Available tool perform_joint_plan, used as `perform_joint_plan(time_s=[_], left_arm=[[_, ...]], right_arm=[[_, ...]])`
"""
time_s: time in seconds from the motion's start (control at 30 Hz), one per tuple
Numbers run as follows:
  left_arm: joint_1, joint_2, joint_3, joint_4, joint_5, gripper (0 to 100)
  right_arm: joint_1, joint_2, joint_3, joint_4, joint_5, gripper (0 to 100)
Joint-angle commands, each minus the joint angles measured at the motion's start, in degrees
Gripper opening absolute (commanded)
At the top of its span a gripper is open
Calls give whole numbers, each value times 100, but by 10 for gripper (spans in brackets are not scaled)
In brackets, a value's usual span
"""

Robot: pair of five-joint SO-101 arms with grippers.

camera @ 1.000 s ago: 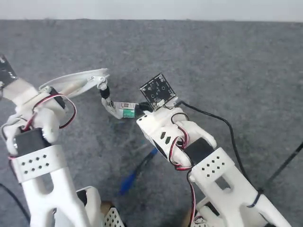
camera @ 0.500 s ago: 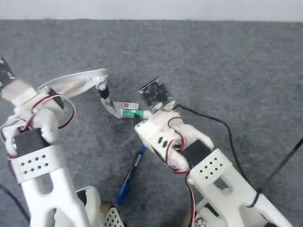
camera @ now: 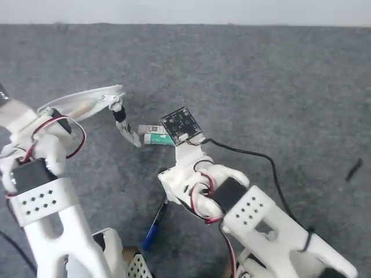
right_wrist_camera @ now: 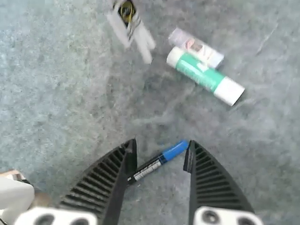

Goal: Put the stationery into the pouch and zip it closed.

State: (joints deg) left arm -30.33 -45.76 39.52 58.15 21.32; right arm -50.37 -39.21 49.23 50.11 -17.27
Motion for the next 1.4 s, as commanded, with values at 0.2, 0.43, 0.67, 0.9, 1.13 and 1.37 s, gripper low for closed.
perform_joint_plan(time_s=[0.2,0.43,0.67,0.9,1.13,1.37], left_arm=[[-44,-281,48,-290,62,12],[-44,-281,57,-290,62,12],[-44,-281,57,-281,53,12],[-44,-281,57,-281,53,12],[-35,-273,66,-281,53,12],[-35,-273,66,-281,53,12]], right_arm=[[-57,2123,-1204,40,-686,159],[-40,3345,-1741,40,-791,159],[-22,4374,-2277,40,-844,159],[136,5218,-2813,233,-835,141],[347,5974,-3886,1332,-835,16],[347,6193,-4756,2352,-818,6]])
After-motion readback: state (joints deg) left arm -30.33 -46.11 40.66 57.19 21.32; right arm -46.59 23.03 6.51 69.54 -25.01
